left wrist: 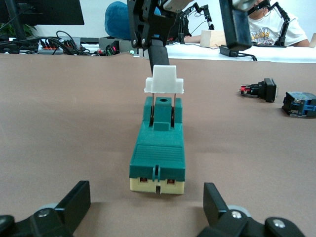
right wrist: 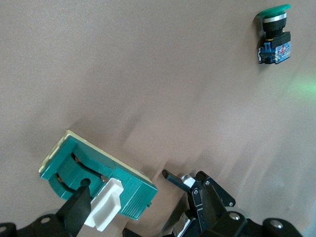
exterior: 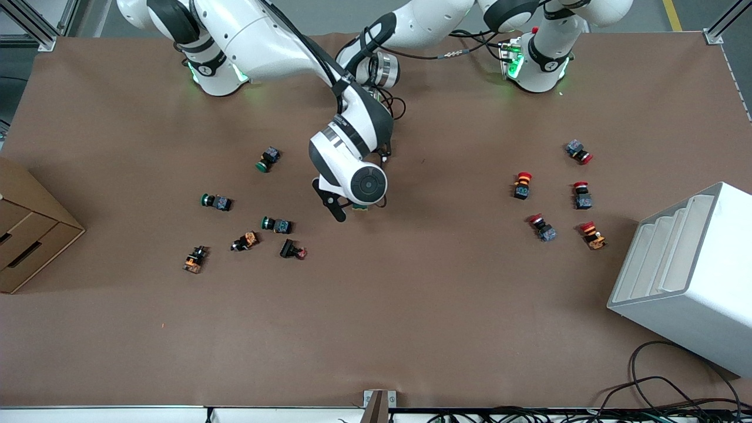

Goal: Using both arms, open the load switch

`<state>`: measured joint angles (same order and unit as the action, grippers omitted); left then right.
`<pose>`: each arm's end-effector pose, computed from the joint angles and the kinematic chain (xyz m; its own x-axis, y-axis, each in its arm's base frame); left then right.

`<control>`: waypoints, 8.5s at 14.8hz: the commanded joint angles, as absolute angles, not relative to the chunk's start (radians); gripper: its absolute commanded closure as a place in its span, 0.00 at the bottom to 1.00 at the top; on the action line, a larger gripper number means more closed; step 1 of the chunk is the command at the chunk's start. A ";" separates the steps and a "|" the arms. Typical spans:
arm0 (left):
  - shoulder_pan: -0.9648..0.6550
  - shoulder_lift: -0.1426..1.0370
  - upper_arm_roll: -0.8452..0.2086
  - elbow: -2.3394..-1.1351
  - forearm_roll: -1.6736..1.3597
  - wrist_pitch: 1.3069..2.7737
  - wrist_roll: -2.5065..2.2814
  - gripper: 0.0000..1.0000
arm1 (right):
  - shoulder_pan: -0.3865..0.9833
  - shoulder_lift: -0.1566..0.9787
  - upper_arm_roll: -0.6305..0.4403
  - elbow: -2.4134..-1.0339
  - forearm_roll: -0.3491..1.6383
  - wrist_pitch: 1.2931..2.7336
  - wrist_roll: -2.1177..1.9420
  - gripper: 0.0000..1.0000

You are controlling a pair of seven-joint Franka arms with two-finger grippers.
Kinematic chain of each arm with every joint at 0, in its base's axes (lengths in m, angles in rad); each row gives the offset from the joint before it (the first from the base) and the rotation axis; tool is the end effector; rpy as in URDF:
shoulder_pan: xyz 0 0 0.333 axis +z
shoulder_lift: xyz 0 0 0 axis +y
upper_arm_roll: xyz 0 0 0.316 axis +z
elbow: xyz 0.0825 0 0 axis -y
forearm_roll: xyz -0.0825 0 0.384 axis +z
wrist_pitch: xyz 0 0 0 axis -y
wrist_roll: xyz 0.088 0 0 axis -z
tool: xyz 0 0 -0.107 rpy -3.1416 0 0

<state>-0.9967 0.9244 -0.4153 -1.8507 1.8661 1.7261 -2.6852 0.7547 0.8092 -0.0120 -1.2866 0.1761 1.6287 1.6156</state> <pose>0.1805 -0.5625 0.0526 0.3315 0.0336 0.9429 -0.0222 -0.9988 0.0434 0.4953 0.4813 0.2363 0.5745 -0.8092 -0.1227 -0.6911 -0.5600 0.4569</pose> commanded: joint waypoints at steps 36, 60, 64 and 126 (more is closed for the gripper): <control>-1.002 0.976 -0.426 -1.816 1.856 1.776 -2.711 0.00 | 0.663 0.620 -0.037 -1.351 0.078 1.594 1.228 0.00; -0.689 0.729 -0.486 -1.338 0.967 1.812 -1.579 0.00 | -0.068 0.321 -0.020 -1.270 0.008 1.393 -0.129 0.00; -0.548 0.597 -0.483 -1.338 0.778 1.809 -1.277 0.00 | -0.052 0.292 -0.014 -1.232 0.008 1.342 -0.120 0.00; 0.078 -0.097 -0.212 -1.603 -0.031 1.493 -0.063 0.00 | -0.023 -0.184 -0.048 -1.651 0.017 1.433 -0.132 0.00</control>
<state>0.0730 -0.0770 -0.2059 -1.5934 -0.0196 1.4944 -0.0494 -0.0203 -0.1543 -0.0478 -1.6186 0.0086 1.4160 -0.1262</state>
